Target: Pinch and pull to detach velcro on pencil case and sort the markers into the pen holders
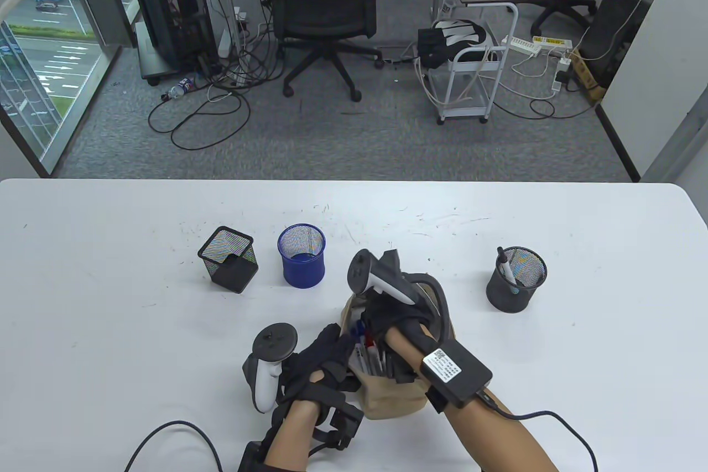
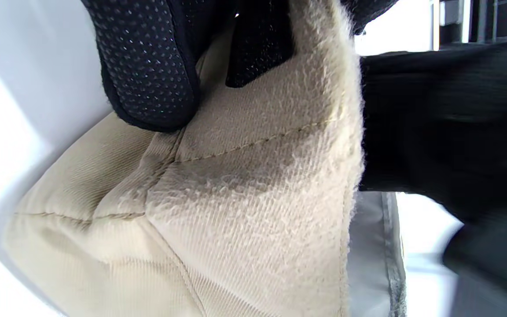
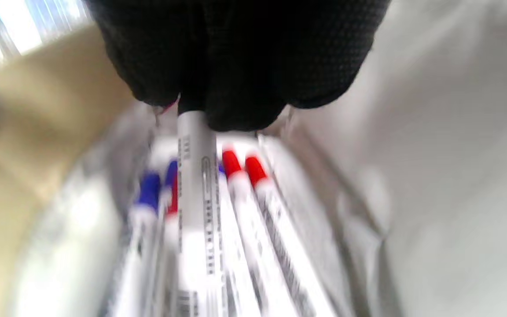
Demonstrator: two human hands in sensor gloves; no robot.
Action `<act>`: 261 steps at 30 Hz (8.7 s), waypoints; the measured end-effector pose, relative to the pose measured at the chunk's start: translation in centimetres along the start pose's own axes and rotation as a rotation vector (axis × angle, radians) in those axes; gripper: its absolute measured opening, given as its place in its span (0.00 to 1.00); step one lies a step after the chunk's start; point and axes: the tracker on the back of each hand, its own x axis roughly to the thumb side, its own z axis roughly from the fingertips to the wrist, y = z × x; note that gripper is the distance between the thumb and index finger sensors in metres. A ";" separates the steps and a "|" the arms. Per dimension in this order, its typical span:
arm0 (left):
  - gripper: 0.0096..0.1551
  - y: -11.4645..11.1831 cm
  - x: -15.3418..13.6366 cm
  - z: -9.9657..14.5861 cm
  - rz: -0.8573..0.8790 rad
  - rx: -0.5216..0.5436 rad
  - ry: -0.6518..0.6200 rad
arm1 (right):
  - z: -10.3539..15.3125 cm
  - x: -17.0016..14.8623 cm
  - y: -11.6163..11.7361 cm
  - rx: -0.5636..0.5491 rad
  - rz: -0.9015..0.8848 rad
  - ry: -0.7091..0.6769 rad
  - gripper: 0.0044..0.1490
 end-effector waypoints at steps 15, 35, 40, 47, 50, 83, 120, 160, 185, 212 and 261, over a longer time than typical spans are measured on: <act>0.45 0.0 0.1 0.0 -0.011 -0.005 -0.001 | 5.9 -16.2 -11.3 -0.599 -0.242 0.301 0.33; 0.45 0.0 0.1 -0.1 -0.008 -0.014 0.001 | 4.3 -14.6 -9.4 -0.328 -0.298 0.147 0.38; 0.45 0.0 0.1 -0.1 -0.006 -0.011 0.002 | 4.4 -8.2 -7.2 -0.127 -0.261 -0.037 0.37; 0.45 0.0 0.1 -0.1 -0.001 -0.013 0.002 | 1.4 -1.8 -0.9 0.155 -0.066 -0.065 0.35; 0.45 0.0 0.1 -0.1 0.001 -0.014 0.002 | -0.2 -0.1 1.8 0.191 0.069 -0.042 0.34; 0.39 -0.3 0.0 -0.1 -0.038 0.020 0.005 | -3.9 1.0 7.4 0.434 0.216 -0.076 0.27; 0.40 -0.4 -0.1 -0.2 -0.047 0.017 0.005 | 2.0 -1.9 0.5 0.103 -0.050 -0.171 0.29; 0.40 -0.5 -0.2 -0.3 -0.058 0.022 0.002 | 4.2 -17.9 -6.0 -0.229 -0.335 0.083 0.48; 0.39 0.1 0.5 0.3 -0.213 0.177 0.025 | 3.3 -13.2 5.1 0.124 -0.427 -0.077 0.38; 0.48 -6.3 8.8 -7.3 -0.967 -0.053 0.579 | 3.0 -14.0 5.5 0.115 -0.463 -0.061 0.38; 0.33 5.6 21.1 -5.1 -0.819 0.491 0.012 | 3.0 -13.6 5.9 0.080 -0.451 -0.038 0.37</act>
